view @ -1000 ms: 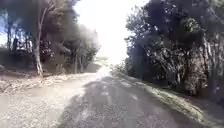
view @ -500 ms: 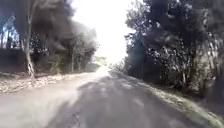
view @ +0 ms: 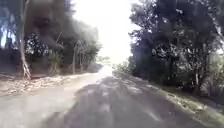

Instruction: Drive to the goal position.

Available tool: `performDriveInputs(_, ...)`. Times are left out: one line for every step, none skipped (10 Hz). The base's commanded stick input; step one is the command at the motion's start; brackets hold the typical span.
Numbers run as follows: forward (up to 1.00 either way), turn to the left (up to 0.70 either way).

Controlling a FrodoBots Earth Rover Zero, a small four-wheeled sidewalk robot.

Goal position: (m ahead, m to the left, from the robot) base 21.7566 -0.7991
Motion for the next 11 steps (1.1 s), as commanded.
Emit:
performDriveInputs(1.00, 0.00)
performDriveInputs(1.00, 0.00)
performDriveInputs(1.00, 0.00)
performDriveInputs(1.00, 0.00)
performDriveInputs(1.00, 0.00)
performDriveInputs(1.00, 0.00)
performDriveInputs(1.00, 0.00)
performDriveInputs(1.00, 0.00)
performDriveInputs(1.00, 0.00)
performDriveInputs(1.00, 0.00)
performDriveInputs(1.00, 0.00)
